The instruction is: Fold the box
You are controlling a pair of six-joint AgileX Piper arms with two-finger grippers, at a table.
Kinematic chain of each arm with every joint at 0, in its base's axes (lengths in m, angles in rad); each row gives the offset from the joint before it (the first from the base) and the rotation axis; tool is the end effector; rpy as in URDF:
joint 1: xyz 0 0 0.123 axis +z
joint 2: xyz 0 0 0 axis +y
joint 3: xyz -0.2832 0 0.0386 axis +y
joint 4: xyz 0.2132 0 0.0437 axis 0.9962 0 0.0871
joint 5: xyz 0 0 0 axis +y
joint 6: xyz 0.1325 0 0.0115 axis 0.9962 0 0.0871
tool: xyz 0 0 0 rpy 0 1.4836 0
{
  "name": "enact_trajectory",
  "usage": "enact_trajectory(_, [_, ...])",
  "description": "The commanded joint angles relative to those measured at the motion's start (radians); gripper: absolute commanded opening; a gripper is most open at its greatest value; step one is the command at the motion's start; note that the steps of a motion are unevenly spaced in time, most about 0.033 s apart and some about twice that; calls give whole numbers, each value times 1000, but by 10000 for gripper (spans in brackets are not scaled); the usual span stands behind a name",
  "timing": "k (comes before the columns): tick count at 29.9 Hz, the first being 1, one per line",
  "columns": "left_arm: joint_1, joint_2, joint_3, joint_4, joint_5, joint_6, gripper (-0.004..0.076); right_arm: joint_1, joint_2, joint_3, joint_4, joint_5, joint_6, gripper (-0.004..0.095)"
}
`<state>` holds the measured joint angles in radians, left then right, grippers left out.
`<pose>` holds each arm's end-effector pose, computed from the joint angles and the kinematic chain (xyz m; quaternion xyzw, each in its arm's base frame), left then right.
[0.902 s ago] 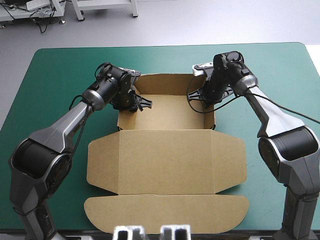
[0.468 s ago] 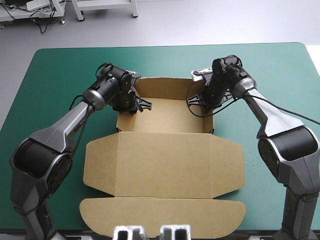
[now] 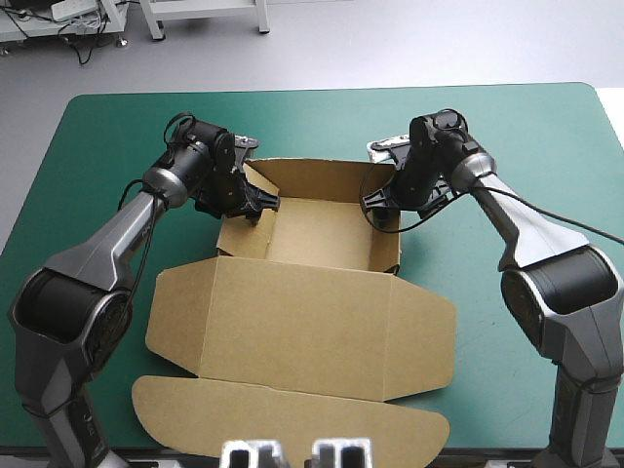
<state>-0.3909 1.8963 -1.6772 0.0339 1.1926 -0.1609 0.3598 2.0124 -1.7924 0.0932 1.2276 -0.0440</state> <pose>0.3502 -0.1398 0.2464 0.1181 0.9852 -0.0177 0.1226 0.3715 0.1522 0.2291 -0.1884 0.9754 0.0612 0.0965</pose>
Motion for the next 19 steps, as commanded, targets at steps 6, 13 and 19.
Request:
enact_trajectory(6, [0, -70, -30, -8, -16, 24, 530, -7, -106, -79, 35, 22, -13, 785])
enact_trajectory(13, [0, -117, -133, -73, 2, 88, 530, -9, -195, -89, 17, 22, -16, 785])
enact_trajectory(19, [0, -168, -306, -96, 96, 185, 525, -9, -266, -89, 21, 22, -16, 772])
